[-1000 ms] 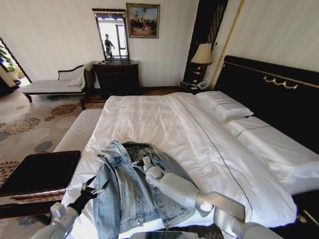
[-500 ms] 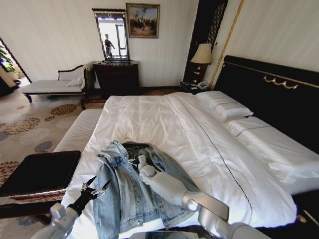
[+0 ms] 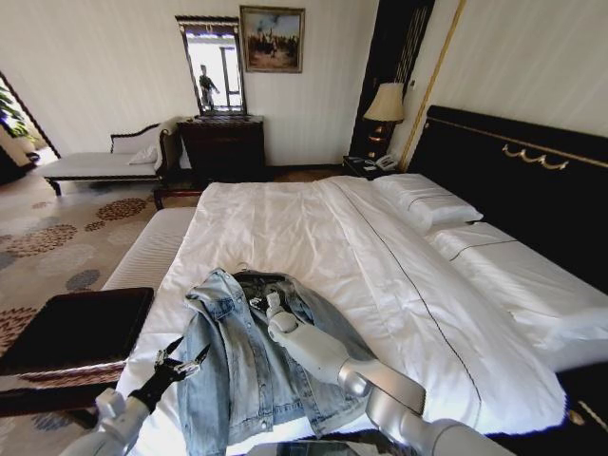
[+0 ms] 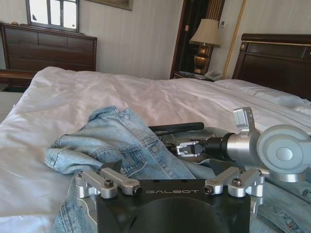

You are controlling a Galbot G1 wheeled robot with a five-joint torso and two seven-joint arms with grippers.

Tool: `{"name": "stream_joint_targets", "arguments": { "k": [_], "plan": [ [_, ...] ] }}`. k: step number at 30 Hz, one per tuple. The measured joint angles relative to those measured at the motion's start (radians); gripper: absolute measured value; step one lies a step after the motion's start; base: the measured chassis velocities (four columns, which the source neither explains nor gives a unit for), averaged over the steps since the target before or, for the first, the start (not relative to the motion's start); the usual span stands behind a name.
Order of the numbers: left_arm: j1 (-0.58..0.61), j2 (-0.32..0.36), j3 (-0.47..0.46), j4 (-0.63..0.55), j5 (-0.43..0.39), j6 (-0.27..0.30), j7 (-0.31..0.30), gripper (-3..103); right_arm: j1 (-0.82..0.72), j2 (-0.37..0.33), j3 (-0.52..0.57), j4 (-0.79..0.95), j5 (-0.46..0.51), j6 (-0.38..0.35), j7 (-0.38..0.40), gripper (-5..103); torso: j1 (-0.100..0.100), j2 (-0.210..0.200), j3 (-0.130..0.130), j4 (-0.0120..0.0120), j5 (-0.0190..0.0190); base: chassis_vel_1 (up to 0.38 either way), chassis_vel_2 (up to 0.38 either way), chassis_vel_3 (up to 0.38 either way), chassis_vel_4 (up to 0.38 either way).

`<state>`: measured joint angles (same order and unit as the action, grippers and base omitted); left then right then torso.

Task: Pick up the clothes from the bed and hang them on the clothes hanger.

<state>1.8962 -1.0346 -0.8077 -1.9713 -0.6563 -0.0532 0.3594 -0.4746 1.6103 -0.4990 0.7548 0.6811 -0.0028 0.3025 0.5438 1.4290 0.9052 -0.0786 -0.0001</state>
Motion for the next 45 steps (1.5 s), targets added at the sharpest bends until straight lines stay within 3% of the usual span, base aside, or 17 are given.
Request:
{"name": "stream_joint_targets", "arguments": {
  "k": [16,27,45],
  "plan": [
    [0.009,-0.001,-0.007,-0.005,0.001,0.002,0.002,100,0.013,-0.002,0.0,-0.031,0.026,0.026,-0.026,86,0.0,0.0,0.0,0.0001,0.0001,0.0,0.0,0.0,0.0],
    [0.012,-0.001,-0.011,-0.006,-0.002,0.001,0.004,100,0.0,-0.002,-0.023,0.062,0.07,0.031,-0.026,86,0.0,0.0,0.0,0.0003,0.0001,0.0,0.0,0.0,0.0],
    [0.0,-0.001,-0.003,-0.003,0.002,0.002,0.006,100,0.073,-0.002,-0.068,-0.082,0.081,0.084,-0.081,84,0.0,0.0,0.0,0.0001,0.0001,0.0,0.0,0.0,0.0]
  ]
}}
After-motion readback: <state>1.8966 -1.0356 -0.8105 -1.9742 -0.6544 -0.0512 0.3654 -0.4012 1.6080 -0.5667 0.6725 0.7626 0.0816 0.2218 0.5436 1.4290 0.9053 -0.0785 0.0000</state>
